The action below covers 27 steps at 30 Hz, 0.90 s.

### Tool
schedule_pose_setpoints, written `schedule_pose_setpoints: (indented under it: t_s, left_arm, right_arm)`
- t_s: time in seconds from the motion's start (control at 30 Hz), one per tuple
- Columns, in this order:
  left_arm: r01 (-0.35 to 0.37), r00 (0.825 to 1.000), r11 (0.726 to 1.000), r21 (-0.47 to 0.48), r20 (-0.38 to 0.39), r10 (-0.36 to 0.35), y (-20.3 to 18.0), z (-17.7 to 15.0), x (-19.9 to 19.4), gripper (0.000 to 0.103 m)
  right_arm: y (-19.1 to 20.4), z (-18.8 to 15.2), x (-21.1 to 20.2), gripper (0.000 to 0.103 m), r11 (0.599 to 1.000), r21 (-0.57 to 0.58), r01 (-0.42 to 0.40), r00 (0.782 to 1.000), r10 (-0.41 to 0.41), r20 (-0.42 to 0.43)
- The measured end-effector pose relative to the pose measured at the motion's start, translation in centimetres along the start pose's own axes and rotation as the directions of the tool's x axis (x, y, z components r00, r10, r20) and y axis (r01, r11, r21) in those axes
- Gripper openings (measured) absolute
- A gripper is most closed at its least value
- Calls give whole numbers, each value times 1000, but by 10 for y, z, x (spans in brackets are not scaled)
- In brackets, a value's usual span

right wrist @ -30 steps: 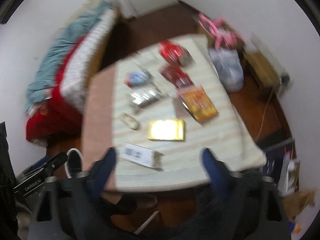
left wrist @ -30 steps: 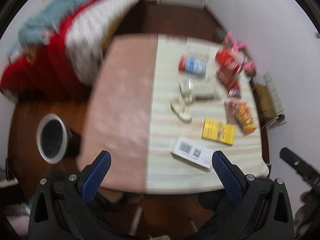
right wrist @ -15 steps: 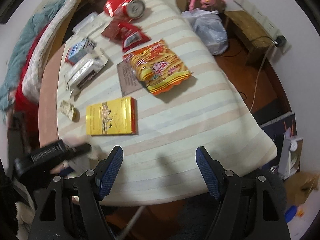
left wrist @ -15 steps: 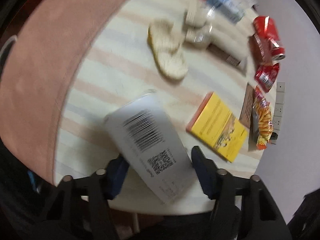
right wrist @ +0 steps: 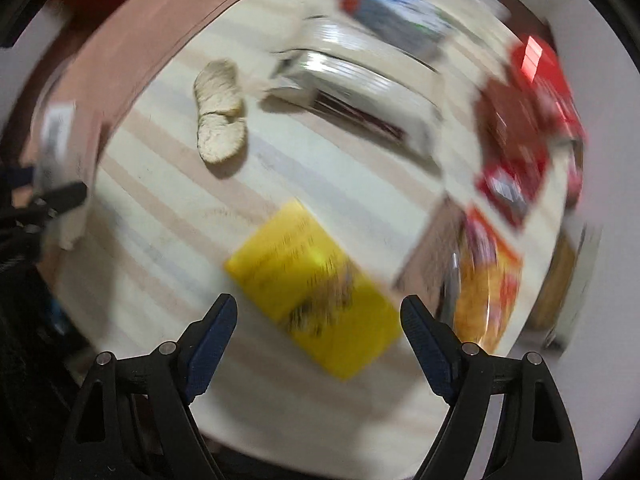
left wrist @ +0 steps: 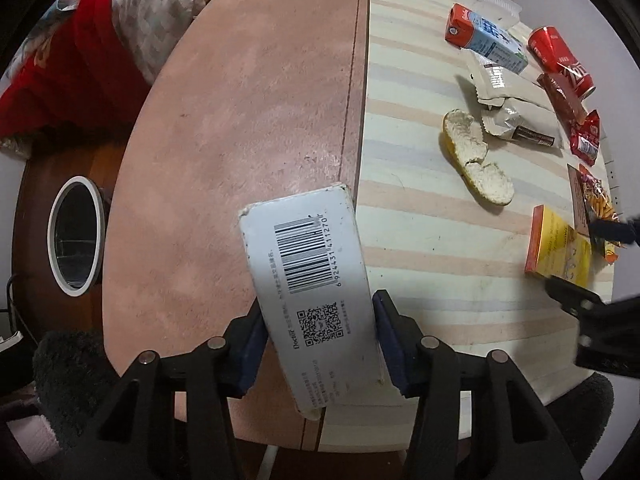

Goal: Collect trash
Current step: 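Grasp the white barcode box with the left tool while the right tool grasps the yellow pack, then carry both items over the white bin and open both tools to drop them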

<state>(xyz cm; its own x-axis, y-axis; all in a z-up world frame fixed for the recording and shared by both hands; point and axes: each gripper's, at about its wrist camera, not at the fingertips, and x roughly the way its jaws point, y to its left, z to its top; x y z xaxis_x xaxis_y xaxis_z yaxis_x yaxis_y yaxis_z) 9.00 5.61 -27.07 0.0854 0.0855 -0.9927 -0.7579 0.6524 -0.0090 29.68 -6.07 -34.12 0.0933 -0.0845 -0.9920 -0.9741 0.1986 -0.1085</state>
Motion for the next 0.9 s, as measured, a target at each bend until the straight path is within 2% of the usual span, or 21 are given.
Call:
schedule_pose_setpoints:
  t_s: [0.13,0.2,0.3,0.33,0.4,0.43,0.47,0.5,0.57,0.6,0.63,0.67,0.7,0.73,0.77,0.83,0.9]
  left_arm:
    - [8,1000,1000,-7,13,-8,-1,-1,-2,47]
    - [28,1000,1000,-11,3,-28,5,0,7,47]
    - [28,1000,1000,2,11,-28,10,-7,7,47]
    - [23,1000,1000,11,16,-24,9,-10,5,47]
    - [11,1000,999,32,27,-12,0,-12,5,47]
    - [6,999,999,40,32,-7,0,-14,4,48]
    - [4,999,999,47,39,-6,1,-16,5,48]
    - [2,999,999,50,40,-4,-7,-14,3,48]
    - [4,999,999,50,45,-6,-13,-18,-1,48]
    - [6,999,999,50,48,-8,-10,-16,-1,48]
    - [8,999,999,50,53,-10,-12,-19,-3,47]
    - [9,998,999,51,59,-12,3,-12,5,46]
    - [7,997,999,51,71,-10,6,-14,18,45]
    - [3,997,999,51,79,-7,9,-16,17,45]
    - [-3,996,999,54,89,-2,8,-19,16,45]
    - [-12,994,999,53,105,6,11,-26,16,45]
    - [-19,992,999,48,122,13,10,-32,13,45]
  right_arm:
    - [2,23,13,85,999,-34,-24,998,22,-54]
    - [-2,27,16,82,998,13,-62,996,63,-60]
    - [-16,28,12,80,980,147,-135,989,143,-45]
    - [-26,26,11,80,952,257,-167,982,183,-40]
    - [-44,19,11,79,865,451,-221,966,258,-20]
    - [-52,13,10,79,790,552,-268,950,311,17]
    - [-56,11,9,79,750,596,-288,942,333,37]
    - [-61,7,9,82,669,663,-336,919,386,76]
    - [-58,9,8,90,630,669,-393,889,445,103]
    - [-55,10,5,91,640,653,-405,888,444,116]
    - [-49,12,0,91,674,627,-392,901,418,114]
    - [-42,16,-5,91,726,590,-353,924,371,96]
    - [-31,15,-3,91,760,565,-323,937,339,80]
    - [-21,18,-6,91,812,522,-261,960,277,48]
    - [-9,18,-4,91,847,488,-213,973,229,27]
    - [4,17,-5,91,882,448,-148,987,162,7]
    - [18,23,-5,87,887,439,-143,988,151,17]
